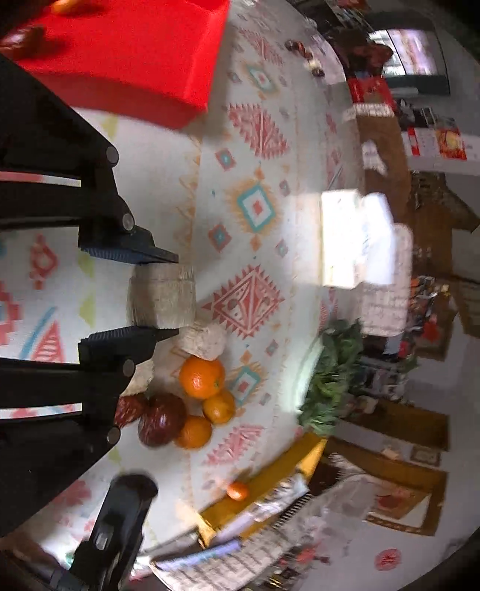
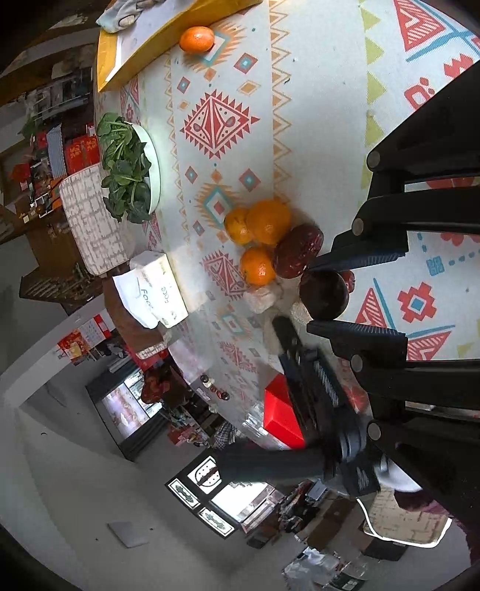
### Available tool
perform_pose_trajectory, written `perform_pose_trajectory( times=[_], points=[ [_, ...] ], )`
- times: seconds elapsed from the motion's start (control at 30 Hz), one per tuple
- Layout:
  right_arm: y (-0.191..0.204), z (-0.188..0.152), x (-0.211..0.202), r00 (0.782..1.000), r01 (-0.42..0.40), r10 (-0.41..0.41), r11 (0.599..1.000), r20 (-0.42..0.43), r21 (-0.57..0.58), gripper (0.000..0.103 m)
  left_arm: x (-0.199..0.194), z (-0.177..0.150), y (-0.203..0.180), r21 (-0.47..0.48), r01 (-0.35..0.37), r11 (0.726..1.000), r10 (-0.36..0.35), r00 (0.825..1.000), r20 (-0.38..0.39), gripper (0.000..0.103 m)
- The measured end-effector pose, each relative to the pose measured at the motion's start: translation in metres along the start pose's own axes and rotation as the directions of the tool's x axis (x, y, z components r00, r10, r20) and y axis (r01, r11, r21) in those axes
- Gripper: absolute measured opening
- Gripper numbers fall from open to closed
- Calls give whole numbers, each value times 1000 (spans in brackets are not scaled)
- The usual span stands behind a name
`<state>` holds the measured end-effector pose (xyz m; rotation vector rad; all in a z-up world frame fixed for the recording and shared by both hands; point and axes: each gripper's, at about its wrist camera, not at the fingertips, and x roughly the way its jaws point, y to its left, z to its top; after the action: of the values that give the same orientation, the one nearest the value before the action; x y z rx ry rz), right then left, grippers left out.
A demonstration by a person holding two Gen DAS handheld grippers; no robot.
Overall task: Organize fruits
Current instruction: 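Grasp a dark round fruit with the right tool while the left tool grasps a beige root slice, then release the root slice into the red tray with the left tool while the right drops the dark fruit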
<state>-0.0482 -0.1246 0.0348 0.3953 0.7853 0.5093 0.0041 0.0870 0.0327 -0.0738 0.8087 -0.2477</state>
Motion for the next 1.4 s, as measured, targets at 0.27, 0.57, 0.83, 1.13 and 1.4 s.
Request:
perform_pose_trajectory(
  times=[0.27,0.57,0.83,1.13,1.4],
  points=[
    [20,-6,9,999,45,-45,996,-8,-83,29,-94,-26,68,-134,-47,990,58,995,83,30],
    [111,7,40,992,-85,66,979,-111,-183,29,-119,-16,187,-240,-229,943,242,970,24,30],
    [207,-3,138,955,-174,88,940,-285,-293,29,-85,-23,243,-308,-263,914,254,965,-68,30],
    [234,-22,199,947,-128,-1,916,-322,-380,31,-84,-31,258,-356,-216,909,212,976,-50,37],
    [237,-17,178,964,-124,21,919,-265,-375,58,-132,-34,233,-351,-207,913,244,968,65,55]
  ],
)
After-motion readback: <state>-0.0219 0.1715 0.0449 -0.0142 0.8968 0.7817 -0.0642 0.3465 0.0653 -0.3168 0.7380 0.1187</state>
